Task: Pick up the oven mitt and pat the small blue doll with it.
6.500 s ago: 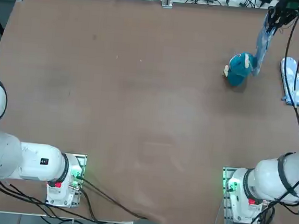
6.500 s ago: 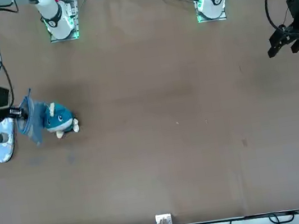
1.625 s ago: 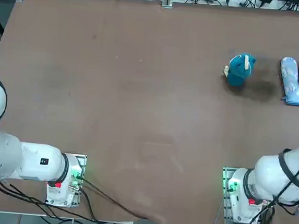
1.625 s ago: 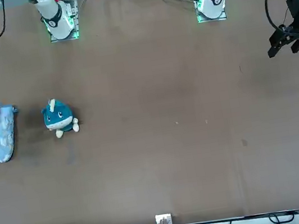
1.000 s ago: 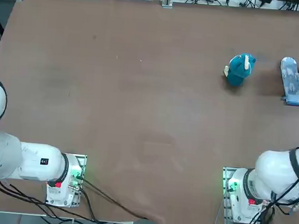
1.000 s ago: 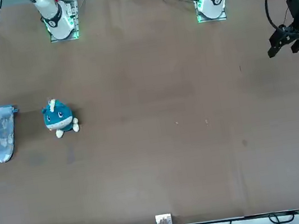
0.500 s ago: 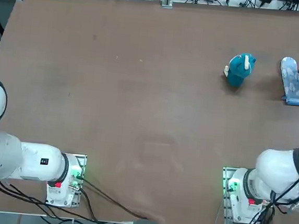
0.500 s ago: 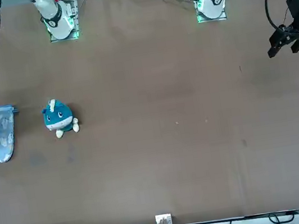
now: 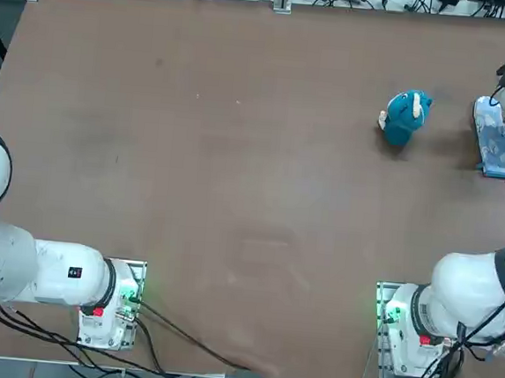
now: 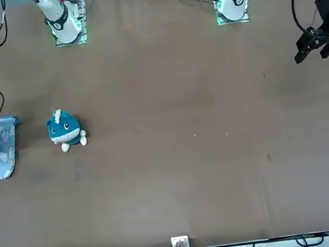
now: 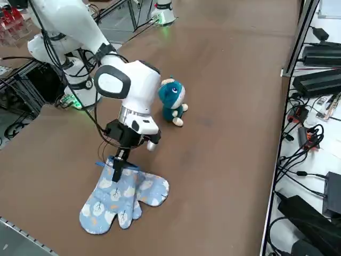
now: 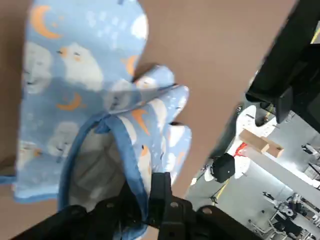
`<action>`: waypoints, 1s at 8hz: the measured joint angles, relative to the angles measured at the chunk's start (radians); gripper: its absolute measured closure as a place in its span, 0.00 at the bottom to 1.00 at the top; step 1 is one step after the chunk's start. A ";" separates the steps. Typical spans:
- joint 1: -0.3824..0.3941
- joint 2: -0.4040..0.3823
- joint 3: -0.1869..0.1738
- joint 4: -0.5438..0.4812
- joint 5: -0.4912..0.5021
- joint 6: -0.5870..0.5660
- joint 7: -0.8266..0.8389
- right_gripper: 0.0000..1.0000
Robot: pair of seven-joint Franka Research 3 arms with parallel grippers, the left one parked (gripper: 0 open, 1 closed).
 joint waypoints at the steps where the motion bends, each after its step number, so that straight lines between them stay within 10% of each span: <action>1: 0.019 0.004 0.001 -0.020 -0.002 0.000 0.032 0.95; 6: 0.064 0.041 0.005 -0.045 -0.003 0.008 0.083 0.81; 8: 0.065 0.060 0.015 -0.045 -0.003 0.019 0.085 0.48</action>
